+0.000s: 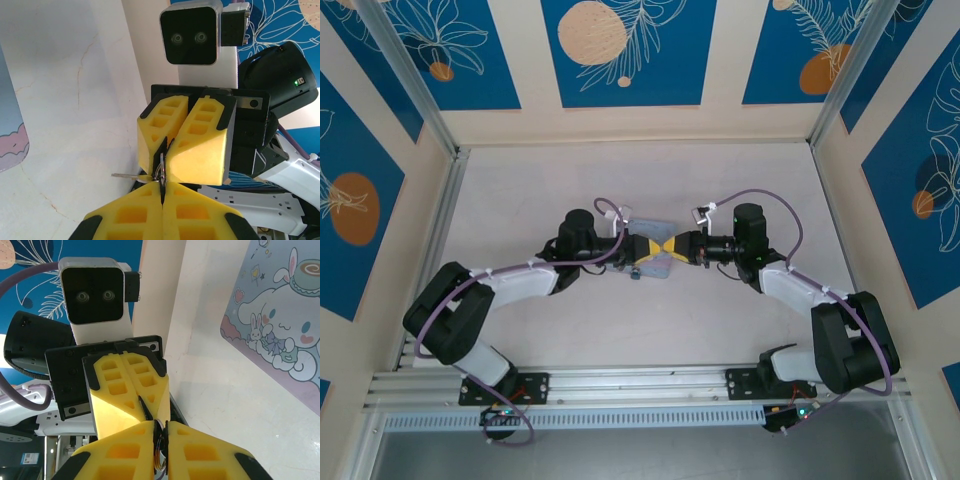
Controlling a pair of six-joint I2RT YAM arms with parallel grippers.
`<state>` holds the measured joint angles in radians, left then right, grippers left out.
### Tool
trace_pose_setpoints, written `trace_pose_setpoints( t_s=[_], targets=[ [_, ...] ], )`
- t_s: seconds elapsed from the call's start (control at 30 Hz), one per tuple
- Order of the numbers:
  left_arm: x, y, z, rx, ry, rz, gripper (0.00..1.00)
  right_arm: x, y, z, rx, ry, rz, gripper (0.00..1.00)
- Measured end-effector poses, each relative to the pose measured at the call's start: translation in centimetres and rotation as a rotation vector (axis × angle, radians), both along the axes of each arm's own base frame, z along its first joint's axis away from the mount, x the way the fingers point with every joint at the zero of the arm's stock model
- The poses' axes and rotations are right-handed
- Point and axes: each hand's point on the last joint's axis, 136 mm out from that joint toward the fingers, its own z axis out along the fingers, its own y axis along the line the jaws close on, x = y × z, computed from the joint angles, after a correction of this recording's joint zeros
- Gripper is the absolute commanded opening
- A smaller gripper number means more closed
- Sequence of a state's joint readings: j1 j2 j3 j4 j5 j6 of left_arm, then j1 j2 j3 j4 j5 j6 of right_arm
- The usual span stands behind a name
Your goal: Unlock the padlock with the key
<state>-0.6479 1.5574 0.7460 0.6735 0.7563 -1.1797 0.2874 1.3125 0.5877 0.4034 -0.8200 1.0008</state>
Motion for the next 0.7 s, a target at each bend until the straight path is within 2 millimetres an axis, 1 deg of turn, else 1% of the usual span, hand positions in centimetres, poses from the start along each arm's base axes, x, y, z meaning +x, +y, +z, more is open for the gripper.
trace_pose_setpoints(
  t_s=[0.1,0.17,0.2,0.37,0.4,0.47,0.53,0.57,0.63,0.7],
  targets=[
    [0.0,0.0,-0.1,0.0,0.004,-0.002,0.0,0.0,0.0,0.0,0.0,0.0,0.0,0.12],
    [0.0,0.0,0.0,-0.004,0.007,-0.005,0.0,0.0,0.0,0.0,0.0,-0.001,-0.001,0.02],
    [0.0,0.0,0.0,-0.005,0.01,-0.006,0.0,0.0,-0.1,0.0,0.0,0.002,-0.003,0.0],
    [0.0,-0.1,-0.1,-0.01,0.015,-0.014,0.0,0.1,-0.1,0.0,0.0,-0.003,-0.004,0.0],
    [0.0,-0.1,-0.1,-0.009,0.015,-0.013,0.1,0.1,-0.1,0.0,-0.001,-0.003,-0.004,0.0],
    [0.3,0.0,-0.1,-0.007,0.019,0.0,0.41,0.1,-0.1,-0.1,-0.002,-0.002,-0.007,0.0],
    [0.8,0.2,-0.4,0.003,0.022,0.034,0.58,-0.1,-0.2,-0.2,-0.002,-0.002,-0.012,0.0],
    [1.1,0.5,-0.5,0.01,0.025,0.059,0.64,-0.2,-0.3,-0.4,-0.004,0.0,-0.02,0.0],
    [1.5,1.2,-0.3,0.026,0.02,0.103,0.7,-0.5,-0.6,-1.0,-0.011,0.018,-0.045,0.0],
    [1.5,2.0,0.4,0.037,-0.008,0.141,0.75,-0.6,-0.9,-1.6,-0.019,0.038,-0.076,0.0]
  ],
)
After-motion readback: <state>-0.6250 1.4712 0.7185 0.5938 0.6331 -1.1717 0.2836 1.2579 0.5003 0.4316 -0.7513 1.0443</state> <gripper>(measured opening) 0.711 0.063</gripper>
